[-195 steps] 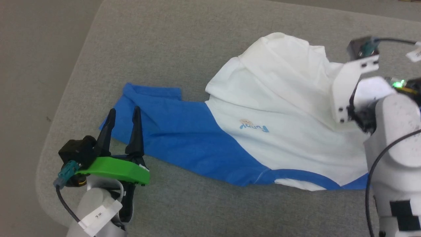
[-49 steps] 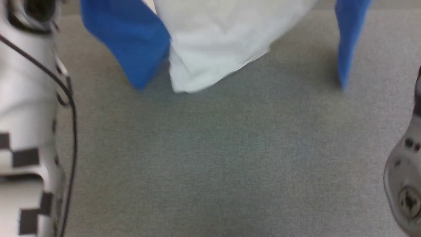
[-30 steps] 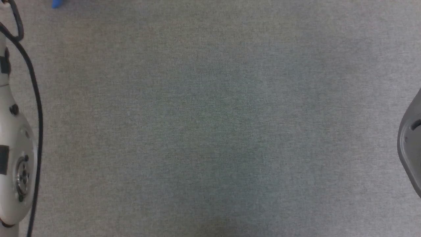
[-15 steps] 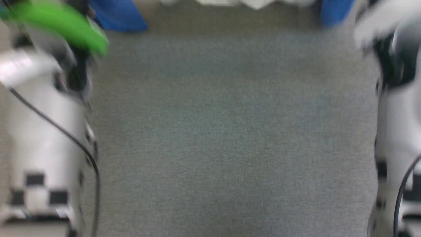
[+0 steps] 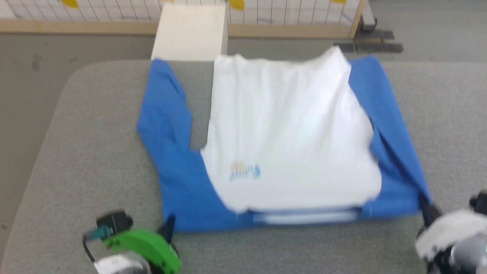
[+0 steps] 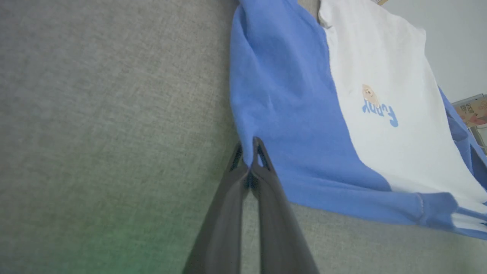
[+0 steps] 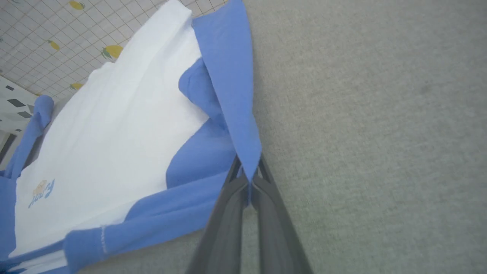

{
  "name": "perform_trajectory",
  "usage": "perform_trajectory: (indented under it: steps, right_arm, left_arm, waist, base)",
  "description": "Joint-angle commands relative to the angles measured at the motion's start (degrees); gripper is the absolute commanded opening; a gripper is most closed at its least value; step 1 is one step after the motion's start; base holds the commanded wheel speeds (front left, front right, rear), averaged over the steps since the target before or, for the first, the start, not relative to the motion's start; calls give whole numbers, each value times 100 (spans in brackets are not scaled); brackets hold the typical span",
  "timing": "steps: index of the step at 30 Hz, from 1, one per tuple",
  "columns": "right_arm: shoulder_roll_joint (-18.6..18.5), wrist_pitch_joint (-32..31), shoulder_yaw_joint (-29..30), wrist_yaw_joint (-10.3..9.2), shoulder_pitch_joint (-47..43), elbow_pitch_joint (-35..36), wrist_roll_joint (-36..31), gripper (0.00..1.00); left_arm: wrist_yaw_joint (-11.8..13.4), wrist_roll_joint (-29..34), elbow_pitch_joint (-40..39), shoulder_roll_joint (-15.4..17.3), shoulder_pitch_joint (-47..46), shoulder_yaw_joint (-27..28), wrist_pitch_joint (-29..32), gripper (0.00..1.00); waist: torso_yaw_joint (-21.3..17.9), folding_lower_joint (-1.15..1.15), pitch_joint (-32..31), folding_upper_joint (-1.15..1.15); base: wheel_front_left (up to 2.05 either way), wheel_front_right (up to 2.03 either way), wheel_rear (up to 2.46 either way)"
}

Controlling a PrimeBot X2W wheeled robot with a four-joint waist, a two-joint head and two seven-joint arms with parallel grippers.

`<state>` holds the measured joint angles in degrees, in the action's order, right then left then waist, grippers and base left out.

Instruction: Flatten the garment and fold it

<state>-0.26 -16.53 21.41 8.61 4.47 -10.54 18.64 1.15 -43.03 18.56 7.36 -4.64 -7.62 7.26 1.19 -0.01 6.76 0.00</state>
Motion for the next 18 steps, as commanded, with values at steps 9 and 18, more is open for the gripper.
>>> perform_trajectory:
  steps: [9,18]
  right_arm:
    - [-263,-931,19,-112,-1172,-5,-561,0]
    - [-263,-1466,-99,-112,-1342,129,-618,0]
  left_arm:
    - [962,494,-163,796,1113,-8,846,0]
    - [1025,324,-445,733,1258,-17,1074,93]
  waist:
    - [17,1,-554,0]
    - [-48,1,-646,0]
  base:
    - [0,0,0]
    - [0,0,0]
